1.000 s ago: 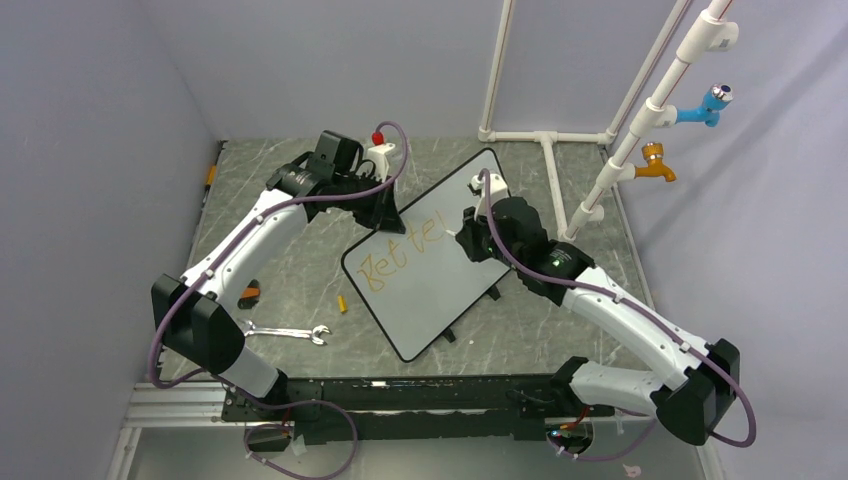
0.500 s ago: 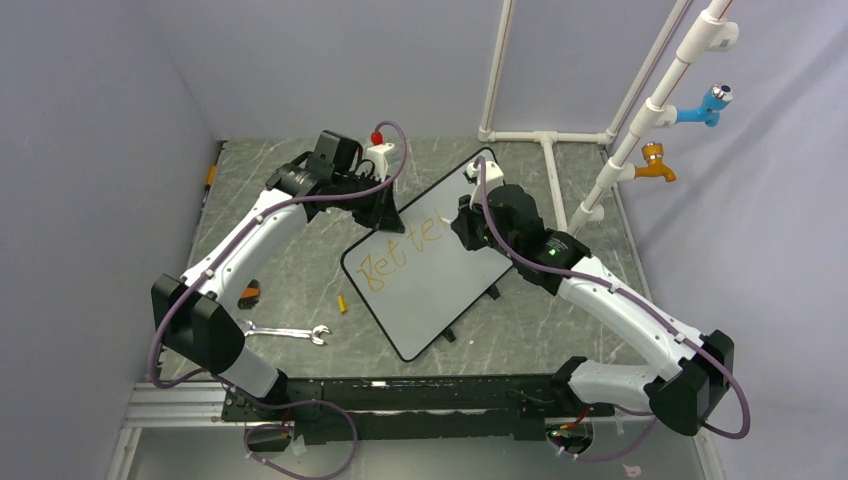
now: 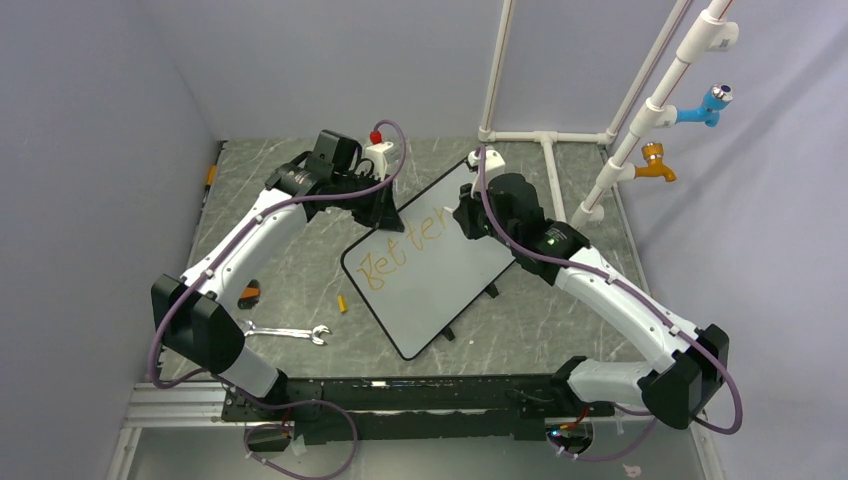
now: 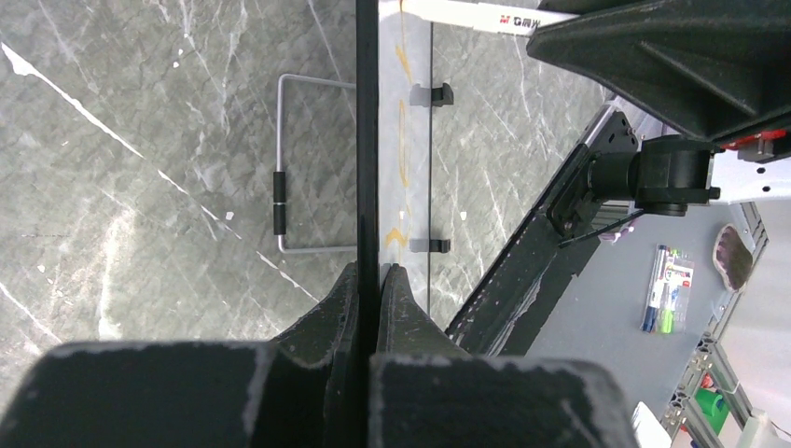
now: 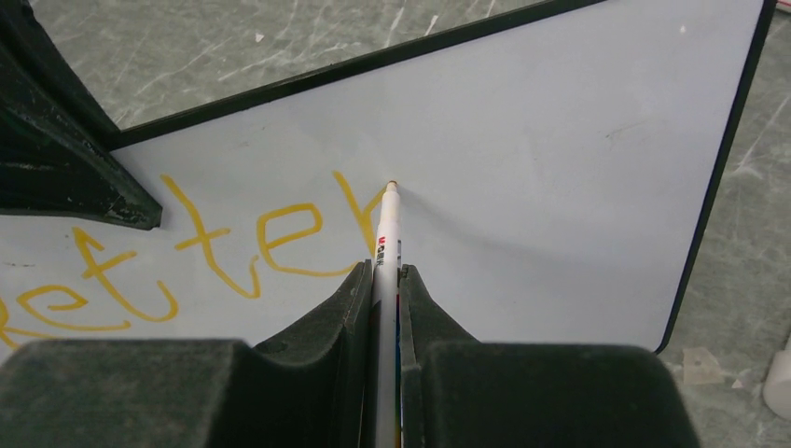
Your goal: Write a sentence on the whiteboard
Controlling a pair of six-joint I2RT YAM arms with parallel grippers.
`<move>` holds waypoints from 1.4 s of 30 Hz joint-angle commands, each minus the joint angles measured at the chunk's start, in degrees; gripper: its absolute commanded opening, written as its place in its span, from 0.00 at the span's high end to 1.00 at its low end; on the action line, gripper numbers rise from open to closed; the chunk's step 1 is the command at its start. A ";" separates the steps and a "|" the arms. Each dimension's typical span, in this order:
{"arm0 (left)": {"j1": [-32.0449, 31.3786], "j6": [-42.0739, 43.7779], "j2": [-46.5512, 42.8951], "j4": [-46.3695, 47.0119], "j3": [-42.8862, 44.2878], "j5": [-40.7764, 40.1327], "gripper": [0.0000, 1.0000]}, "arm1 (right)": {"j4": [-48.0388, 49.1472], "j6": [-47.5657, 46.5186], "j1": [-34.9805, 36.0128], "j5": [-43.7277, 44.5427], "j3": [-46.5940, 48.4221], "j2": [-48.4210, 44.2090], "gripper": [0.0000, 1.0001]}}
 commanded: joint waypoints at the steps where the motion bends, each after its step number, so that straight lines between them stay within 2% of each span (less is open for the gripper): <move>1: -0.14 7.11 -0.64 1.92 -0.21 -8.49 1.00 | 1.49 -1.36 -0.78 0.19 3.10 0.77 1.00; 15: -0.17 7.29 -0.73 1.79 -0.30 -9.54 1.00 | -5.57 0.33 -0.81 1.00 6.29 -10.10 1.00; 27: -0.16 7.17 -0.56 1.82 -0.21 -9.46 1.00 | -7.30 2.38 -0.81 -0.88 -0.37 -15.34 1.00; 42: -0.02 6.68 -0.93 2.23 -0.56 -9.90 1.00 | -7.57 5.19 -0.41 -12.76 -5.77 -17.01 1.00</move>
